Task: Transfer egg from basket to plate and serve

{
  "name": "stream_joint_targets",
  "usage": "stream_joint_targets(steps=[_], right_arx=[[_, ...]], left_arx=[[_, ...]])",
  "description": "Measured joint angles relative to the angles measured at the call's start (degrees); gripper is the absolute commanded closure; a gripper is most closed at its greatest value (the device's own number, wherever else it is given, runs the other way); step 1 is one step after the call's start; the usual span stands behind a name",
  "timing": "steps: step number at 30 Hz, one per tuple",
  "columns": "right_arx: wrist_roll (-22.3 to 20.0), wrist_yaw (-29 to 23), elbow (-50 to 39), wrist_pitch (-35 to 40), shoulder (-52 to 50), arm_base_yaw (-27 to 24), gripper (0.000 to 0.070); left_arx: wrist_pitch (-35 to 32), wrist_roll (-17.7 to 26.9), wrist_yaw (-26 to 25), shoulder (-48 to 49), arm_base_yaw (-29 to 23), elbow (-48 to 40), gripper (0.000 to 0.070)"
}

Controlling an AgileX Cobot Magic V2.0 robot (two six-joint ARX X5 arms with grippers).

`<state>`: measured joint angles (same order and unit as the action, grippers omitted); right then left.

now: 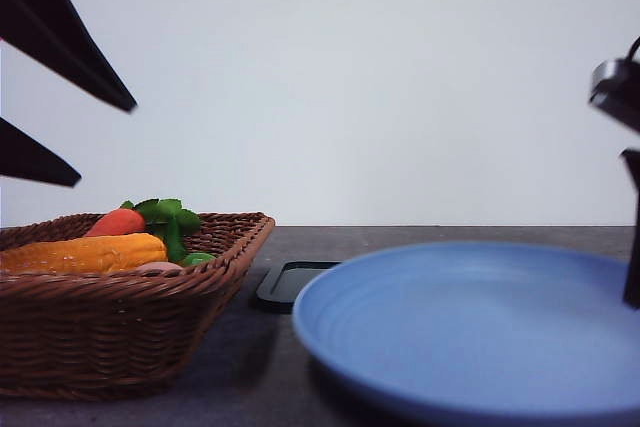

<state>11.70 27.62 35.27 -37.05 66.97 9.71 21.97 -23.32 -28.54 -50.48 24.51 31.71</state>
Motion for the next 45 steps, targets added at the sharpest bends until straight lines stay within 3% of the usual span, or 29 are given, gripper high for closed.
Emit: stream_joint_targets(steps=[7, 12, 21, 28, 38, 45], right_arx=[[-0.1, -0.1, 0.0, -2.4, -7.0, -2.7, 0.07], [-0.2, -0.2, 0.0, -2.7, -9.6, -3.7, 0.07], [-0.3, -1.0, 0.0, -3.1, -10.0, -4.1, 0.07], [-0.4, -1.0, 0.0, -3.1, -10.0, -4.1, 0.07], [-0.8, -1.0, 0.0, -3.1, -10.0, -4.1, 0.07], [-0.9, -1.0, 0.0, -3.1, -10.0, -4.1, 0.07]], left_arx=[[1.7, 0.4, 9.8, -8.9, 7.7, 4.4, 0.0286], [4.0, 3.2, 14.6, -16.9, 10.8, 8.0, 0.0288], [2.8, 5.7, 15.1, -25.2, 11.2, 9.3, 0.029], [-0.3, 6.6, 15.1, -26.7, 11.2, 9.3, 0.0291], [0.8, 6.9, 15.2, -28.2, 11.2, 9.4, 0.0296], [1.1, 7.2, 15.1, -28.4, 11.2, 9.4, 0.0459]])
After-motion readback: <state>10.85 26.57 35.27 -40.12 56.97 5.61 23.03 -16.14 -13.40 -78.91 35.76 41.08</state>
